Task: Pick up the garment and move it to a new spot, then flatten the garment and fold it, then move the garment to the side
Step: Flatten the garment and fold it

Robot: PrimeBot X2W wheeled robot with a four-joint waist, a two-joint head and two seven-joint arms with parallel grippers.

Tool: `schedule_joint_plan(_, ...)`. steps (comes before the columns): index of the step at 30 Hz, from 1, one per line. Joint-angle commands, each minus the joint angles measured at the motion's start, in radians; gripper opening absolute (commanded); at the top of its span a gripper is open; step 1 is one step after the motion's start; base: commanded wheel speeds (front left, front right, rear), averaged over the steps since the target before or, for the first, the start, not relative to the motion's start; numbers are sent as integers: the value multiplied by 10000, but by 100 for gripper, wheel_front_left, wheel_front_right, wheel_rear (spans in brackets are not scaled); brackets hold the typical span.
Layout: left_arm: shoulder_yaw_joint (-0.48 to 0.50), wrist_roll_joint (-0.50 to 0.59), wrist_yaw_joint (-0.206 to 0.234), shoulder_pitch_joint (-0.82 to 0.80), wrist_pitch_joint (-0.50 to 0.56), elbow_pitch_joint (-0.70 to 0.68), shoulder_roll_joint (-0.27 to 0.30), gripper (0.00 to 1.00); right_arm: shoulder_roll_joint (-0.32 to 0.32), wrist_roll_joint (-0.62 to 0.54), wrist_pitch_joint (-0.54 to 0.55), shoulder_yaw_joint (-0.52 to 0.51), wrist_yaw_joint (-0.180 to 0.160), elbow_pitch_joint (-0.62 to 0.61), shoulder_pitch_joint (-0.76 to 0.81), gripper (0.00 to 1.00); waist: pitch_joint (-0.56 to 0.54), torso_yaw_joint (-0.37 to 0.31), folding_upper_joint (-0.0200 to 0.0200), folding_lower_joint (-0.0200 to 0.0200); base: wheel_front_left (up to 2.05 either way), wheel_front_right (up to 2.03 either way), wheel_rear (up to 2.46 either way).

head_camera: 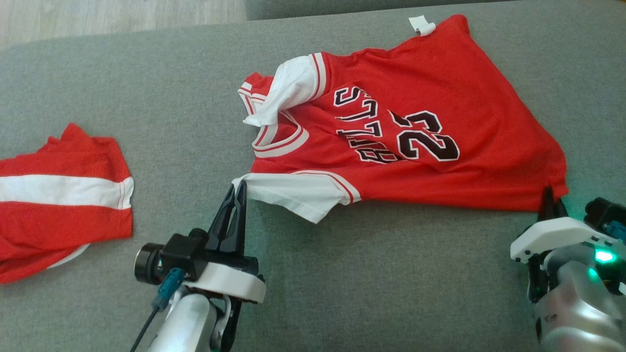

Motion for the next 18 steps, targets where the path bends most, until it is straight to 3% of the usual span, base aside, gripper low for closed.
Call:
schedule_joint_plan(1,436,59,2,-386,-123,-396,37,0,32,33,24,333,75,-72,-78,0,-78,-31,0,0,0,0,0)
schedule_joint_plan(7,744,63,-23,-326,-123,-640,32,0,32,536,23,854,75,-885,-15,0,-366,-191,0,0,0,0,0)
schedule_joint_plan(18,1775,34,-355,-1089,-124,-2066,301,0,10,873,90,2836,75,-4561,-74,0,-1180,-658,0,0,0,0,0)
